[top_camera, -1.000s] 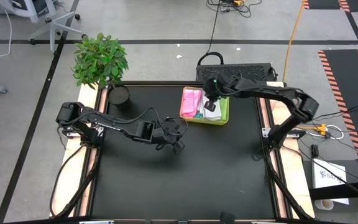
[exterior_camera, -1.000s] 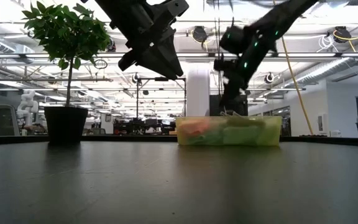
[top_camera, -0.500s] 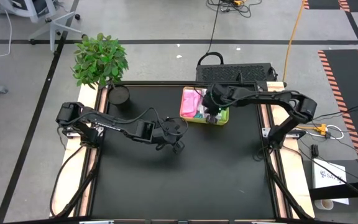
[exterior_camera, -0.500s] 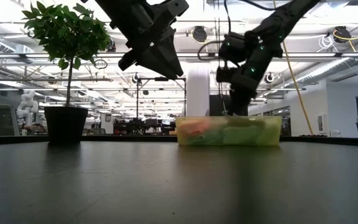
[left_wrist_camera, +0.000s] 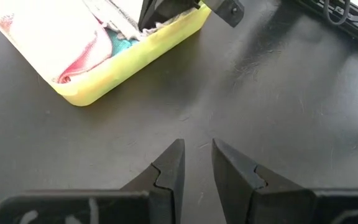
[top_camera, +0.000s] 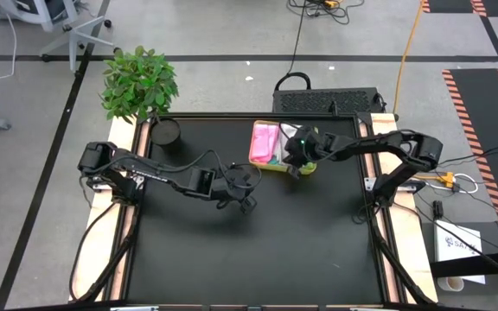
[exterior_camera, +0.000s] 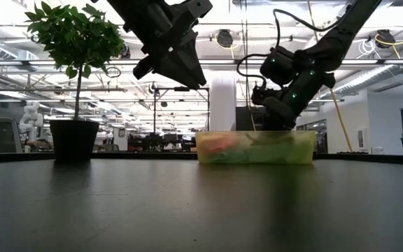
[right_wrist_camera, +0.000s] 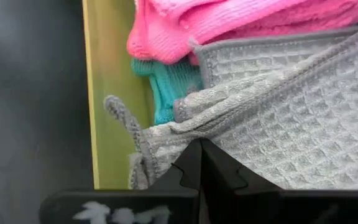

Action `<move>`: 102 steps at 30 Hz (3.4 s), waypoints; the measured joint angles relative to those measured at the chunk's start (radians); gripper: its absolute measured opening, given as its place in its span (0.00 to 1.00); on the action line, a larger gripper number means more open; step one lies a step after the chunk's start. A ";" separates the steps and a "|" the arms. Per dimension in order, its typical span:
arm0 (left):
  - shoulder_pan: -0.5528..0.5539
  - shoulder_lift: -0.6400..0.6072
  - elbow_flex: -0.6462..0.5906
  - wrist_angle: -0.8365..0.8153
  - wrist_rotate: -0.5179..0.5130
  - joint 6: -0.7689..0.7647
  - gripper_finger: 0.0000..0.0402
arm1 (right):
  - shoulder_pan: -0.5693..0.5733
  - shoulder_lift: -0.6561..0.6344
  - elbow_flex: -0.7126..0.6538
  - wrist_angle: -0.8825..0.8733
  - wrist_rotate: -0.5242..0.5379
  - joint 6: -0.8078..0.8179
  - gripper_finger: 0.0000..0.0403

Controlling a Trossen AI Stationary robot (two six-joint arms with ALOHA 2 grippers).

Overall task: Fold microfiber towels
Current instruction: Put the white microfiber cloth into the bin, then adjust the bin

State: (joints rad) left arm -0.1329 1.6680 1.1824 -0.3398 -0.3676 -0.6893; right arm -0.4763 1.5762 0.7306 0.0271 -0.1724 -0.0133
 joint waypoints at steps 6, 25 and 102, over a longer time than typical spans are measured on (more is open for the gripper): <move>0.000 0.000 0.000 0.000 0.000 0.004 0.20 | 0.010 -0.066 0.025 0.019 -0.024 0.043 0.00; 0.001 0.000 0.000 -0.003 -0.001 0.028 0.20 | 0.009 -0.026 0.036 0.135 -0.094 0.032 0.00; 0.021 0.000 0.000 -0.009 -0.006 0.040 0.20 | -0.011 -0.362 -0.119 -0.213 0.379 0.267 0.00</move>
State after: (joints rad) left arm -0.1116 1.6680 1.1824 -0.3488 -0.3739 -0.6493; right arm -0.4869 1.2144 0.6113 -0.1859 0.2062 0.2537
